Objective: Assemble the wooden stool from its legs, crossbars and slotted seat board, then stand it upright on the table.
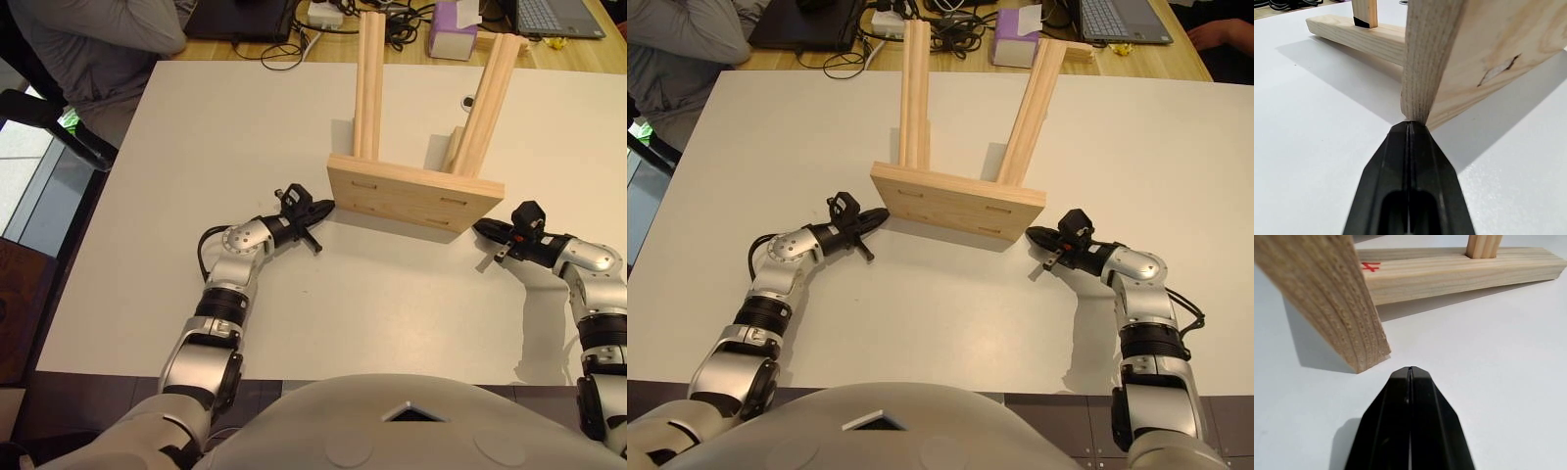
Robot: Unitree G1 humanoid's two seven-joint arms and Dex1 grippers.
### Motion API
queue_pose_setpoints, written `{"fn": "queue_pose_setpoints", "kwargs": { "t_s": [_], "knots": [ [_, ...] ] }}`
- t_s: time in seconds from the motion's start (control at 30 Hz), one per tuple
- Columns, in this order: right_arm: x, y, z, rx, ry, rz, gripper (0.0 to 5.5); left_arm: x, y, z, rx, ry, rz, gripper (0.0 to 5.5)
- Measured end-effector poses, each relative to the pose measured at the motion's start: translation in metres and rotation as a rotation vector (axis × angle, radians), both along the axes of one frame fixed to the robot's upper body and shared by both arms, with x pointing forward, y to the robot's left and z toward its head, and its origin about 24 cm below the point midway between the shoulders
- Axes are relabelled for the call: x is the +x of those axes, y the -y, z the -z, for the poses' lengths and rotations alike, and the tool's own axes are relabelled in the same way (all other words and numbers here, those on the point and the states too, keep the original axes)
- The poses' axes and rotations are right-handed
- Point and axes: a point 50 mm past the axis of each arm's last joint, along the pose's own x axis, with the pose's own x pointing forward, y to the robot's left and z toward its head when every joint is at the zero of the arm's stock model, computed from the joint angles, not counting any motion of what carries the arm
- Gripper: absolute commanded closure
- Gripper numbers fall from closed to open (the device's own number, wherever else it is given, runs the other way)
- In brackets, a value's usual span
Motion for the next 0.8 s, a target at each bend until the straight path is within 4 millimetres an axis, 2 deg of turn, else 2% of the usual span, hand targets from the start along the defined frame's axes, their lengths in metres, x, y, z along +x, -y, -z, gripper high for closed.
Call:
{"fn": "queue_pose_setpoints", "kwargs": {
  "t_s": [0.3, 0.8],
  "knots": [
    [0.0003, -0.0089, 0.0010, 0.023, -0.008, -0.036, 5.50, -0.0002, 0.0002, 0.0006, 0.000, -0.003, 0.000, 5.48],
    [-0.0074, -0.0025, -0.0017, 0.017, -0.036, -0.063, 5.50, 0.0000, 0.0007, 0.0000, -0.002, 0.000, 0.001, 5.48]
  ]
}}
